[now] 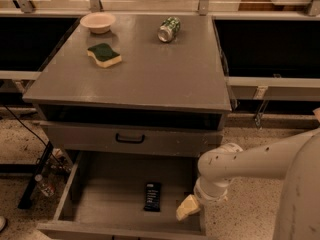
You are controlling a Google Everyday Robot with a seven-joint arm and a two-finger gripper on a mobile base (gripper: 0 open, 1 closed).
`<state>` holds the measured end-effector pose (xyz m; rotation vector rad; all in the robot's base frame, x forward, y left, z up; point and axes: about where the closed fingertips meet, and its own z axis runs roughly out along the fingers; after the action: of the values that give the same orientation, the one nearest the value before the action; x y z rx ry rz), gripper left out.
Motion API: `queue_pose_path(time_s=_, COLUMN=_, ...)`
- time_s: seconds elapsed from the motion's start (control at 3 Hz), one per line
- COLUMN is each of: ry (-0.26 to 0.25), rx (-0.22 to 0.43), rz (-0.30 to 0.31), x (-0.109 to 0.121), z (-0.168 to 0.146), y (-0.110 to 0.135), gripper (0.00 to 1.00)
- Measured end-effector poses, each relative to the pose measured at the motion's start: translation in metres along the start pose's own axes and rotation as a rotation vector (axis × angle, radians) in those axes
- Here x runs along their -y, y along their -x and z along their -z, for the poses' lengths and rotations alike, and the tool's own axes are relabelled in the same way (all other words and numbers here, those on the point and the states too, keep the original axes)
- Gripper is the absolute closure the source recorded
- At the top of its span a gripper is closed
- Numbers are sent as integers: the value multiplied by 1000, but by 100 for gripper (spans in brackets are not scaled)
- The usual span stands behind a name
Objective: Pick rxbar blueberry from middle drawer and place on counter
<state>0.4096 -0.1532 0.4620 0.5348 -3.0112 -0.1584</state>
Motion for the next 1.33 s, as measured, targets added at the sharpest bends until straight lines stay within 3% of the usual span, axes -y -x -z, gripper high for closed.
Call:
queue_pose_path(time_s=0.67, ry=-15, rx=-4, rz=-23, x=0, z=-2, y=1, gripper=0)
queue_pose_path(time_s=1.0, ry=-88, rx=-15, rz=-12, x=-8, z=-8, y=7, gripper=0)
queue_pose_path(time_s=1.33, ry=-159, rx=-15, rz=-35, x=-34, z=-10, y=23, gripper=0)
